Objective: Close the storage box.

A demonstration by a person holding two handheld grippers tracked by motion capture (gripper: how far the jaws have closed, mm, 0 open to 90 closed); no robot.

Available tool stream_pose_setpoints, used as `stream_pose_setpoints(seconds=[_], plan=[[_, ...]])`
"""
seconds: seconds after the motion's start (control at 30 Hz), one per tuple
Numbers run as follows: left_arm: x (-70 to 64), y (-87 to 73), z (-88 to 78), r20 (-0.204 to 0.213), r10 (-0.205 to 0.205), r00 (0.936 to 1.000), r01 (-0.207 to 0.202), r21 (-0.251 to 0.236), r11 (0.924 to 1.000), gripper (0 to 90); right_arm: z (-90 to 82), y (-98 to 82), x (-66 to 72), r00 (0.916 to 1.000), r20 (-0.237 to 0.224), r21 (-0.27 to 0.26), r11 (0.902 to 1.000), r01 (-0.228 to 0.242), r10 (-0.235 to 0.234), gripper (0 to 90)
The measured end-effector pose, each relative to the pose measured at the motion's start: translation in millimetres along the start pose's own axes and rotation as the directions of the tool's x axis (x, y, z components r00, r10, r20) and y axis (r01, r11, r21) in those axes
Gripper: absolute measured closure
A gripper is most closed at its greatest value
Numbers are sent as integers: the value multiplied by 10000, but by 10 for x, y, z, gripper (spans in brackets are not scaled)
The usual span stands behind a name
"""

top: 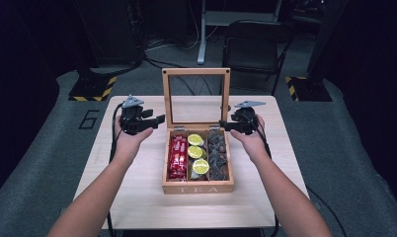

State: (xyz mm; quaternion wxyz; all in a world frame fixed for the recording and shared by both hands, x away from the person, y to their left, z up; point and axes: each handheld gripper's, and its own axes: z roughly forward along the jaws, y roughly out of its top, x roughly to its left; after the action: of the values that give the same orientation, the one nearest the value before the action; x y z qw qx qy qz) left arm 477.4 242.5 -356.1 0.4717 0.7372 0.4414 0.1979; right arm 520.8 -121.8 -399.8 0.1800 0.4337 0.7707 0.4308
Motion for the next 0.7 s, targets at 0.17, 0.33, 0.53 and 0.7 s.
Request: stream_pose_setpoints(seconds=[0.17, 0.33, 0.53, 0.7], plan=[[-18, -5, 25, 29, 49, 10000, -49, 127, 9999, 391, -17, -2, 66, 9998, -114, -71, 9999, 147, -147, 374], [-44, -9, 65, 138, 173, 9998, -176, 220, 9996, 371, -59, 9, 203, 9968, -259, -288, 9967, 754, -762, 331], [-109, -15, 83, 177, 304, 9994, -308, 229, 9993, 368, -110, -3, 336, 9925, -509, -415, 9931, 1093, -1114, 307], [-118, -26, 83, 456, 150, 9988, -167, 367, 9992, 368, -204, -31, 396, 9920, -676, -398, 9937, 1044, -1069, 321]])
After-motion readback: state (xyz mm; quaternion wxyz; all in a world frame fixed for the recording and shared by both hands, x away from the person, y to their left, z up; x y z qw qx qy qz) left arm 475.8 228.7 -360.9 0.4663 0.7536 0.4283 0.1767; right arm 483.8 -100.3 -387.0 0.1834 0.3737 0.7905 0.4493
